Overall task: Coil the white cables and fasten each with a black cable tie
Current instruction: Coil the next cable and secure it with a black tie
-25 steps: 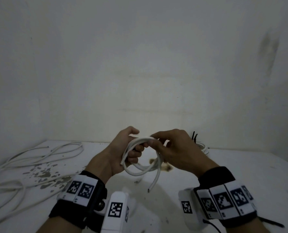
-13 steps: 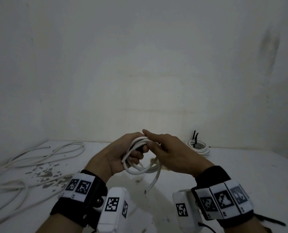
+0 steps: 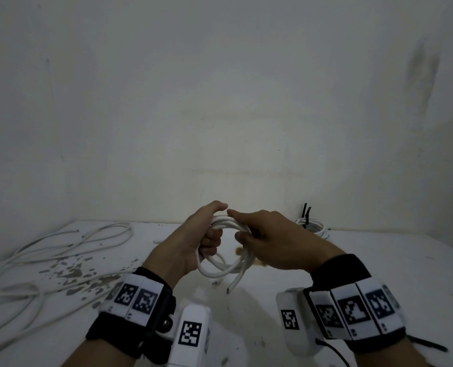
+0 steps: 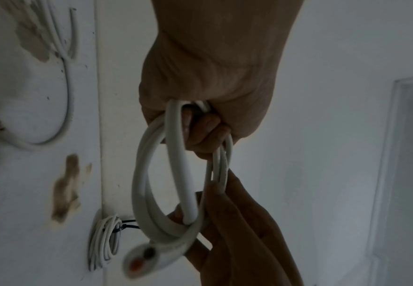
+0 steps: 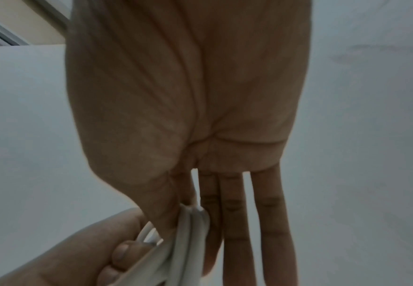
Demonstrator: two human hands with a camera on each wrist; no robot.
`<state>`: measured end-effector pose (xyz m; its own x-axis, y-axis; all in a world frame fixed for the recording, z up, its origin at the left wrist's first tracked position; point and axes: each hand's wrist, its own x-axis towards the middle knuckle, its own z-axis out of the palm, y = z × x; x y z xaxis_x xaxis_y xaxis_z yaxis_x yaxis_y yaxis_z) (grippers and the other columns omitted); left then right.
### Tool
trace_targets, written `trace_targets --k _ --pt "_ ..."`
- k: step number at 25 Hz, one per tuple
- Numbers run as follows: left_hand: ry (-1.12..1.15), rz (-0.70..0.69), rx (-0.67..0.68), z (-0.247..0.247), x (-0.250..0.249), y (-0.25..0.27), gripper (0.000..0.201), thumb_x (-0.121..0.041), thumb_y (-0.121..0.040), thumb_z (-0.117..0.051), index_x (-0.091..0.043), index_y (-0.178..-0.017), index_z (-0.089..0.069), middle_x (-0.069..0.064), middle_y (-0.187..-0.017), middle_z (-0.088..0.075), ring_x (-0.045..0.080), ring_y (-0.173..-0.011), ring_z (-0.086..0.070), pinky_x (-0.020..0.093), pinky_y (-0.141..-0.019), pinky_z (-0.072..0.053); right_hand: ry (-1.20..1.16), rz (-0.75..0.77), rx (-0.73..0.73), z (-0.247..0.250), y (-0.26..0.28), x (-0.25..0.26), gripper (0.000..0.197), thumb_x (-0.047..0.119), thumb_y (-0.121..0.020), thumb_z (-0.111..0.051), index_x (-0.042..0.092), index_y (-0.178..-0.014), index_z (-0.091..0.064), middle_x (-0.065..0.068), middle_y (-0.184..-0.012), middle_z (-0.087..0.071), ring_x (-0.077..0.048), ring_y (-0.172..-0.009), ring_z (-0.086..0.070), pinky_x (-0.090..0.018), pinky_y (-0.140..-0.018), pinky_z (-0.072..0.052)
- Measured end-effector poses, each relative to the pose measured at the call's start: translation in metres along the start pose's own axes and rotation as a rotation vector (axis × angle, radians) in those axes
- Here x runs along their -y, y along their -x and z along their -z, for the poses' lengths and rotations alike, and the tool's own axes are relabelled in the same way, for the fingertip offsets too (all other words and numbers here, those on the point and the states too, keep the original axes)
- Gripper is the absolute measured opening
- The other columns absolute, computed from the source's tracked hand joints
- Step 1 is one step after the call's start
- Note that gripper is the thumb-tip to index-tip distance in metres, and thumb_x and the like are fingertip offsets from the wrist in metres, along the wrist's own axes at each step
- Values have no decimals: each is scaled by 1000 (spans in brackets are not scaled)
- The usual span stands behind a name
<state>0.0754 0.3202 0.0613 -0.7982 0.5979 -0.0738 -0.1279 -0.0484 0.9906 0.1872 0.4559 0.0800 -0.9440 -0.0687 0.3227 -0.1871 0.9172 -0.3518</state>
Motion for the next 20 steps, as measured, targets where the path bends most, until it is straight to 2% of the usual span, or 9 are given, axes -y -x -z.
trace_targets --k 1,3,4,7,11,13,15,18,20 --pt "-6 7 11 0 0 0 44 -37 -92 -51 -17 -53 -44 -4 -43 -24 9 -37 -18 19 -37 -17 9 -21 12 -2 0 0 45 27 -103 -48 25 -147 -43 8 -91 -63 2 -69 -53 -12 -65 -39" --pt "-2 9 22 0 0 -1 43 -34 -92 -47 -17 -53 -44 -4 -42 -26 10 -36 -20 19 -37 -20 3 -54 42 -6 1 -5 58 28 -101 -52 31 -155 -30 2 -122 -64 -7 -91 -59 -21 -82 -46" --pt "7 4 24 -1 -1 -1 40 -32 -92 -47 -17 -55 -45 -3 -42 -28 10 -36 -22 19 -38 -22 -8 -67 30 -7 1 -7 61 27 -100 -54 33 -155 -29 0 -129 -62 -10 -93 -60 -25 -85 -49" --pt "49 -13 64 -1 -4 -1 37 -28 -93 -48 -17 -58 -45 -3 -43 -34 10 -37 -25 19 -37 -25 -114 -109 -124 -3 0 -9 55 21 -98 -58 36 -148 -40 -2 -122 -64 -8 -76 -68 -23 -73 -57" --pt "94 -20 175 3 -5 -2 46 -26 -98 -34 -12 -56 -47 0 -41 -34 11 -35 -27 20 -37 -30 -250 -134 -221 -2 1 -5 39 11 -97 -59 30 -130 -59 -4 -106 -69 -16 -64 -72 -33 -65 -63" --pt "88 -8 197 6 -4 0 44 -22 -97 -30 -9 -58 -47 3 -43 -39 13 -36 -31 21 -38 -33 -156 -110 -212 -4 0 -5 38 9 -97 -56 27 -129 -63 -3 -109 -71 -13 -72 -70 -22 -68 -58" --pt "51 3 186 8 -3 2 41 -22 -99 -34 -7 -66 -54 6 -52 -49 13 -37 -37 22 -40 -36 -66 -84 -168 -5 -1 -3 42 8 -99 -51 25 -136 -59 0 -112 -69 -6 -78 -62 -8 -65 -46" --pt "-28 -11 121 11 -2 4 34 -30 -102 -45 -8 -84 -65 9 -67 -61 11 -40 -44 23 -40 -41 47 -68 -98 -9 -4 -1 49 10 -102 -43 24 -150 -43 -1 -106 -51 -11 -88 -51 -17 -75 -39" --pt "-33 -12 109 12 -2 4 31 -32 -100 -50 -10 -84 -66 7 -66 -60 9 -38 -42 22 -39 -40 58 -76 -77 -11 -5 -3 52 12 -104 -40 27 -153 -36 -2 -108 -42 -13 -90 -49 -19 -78 -38"
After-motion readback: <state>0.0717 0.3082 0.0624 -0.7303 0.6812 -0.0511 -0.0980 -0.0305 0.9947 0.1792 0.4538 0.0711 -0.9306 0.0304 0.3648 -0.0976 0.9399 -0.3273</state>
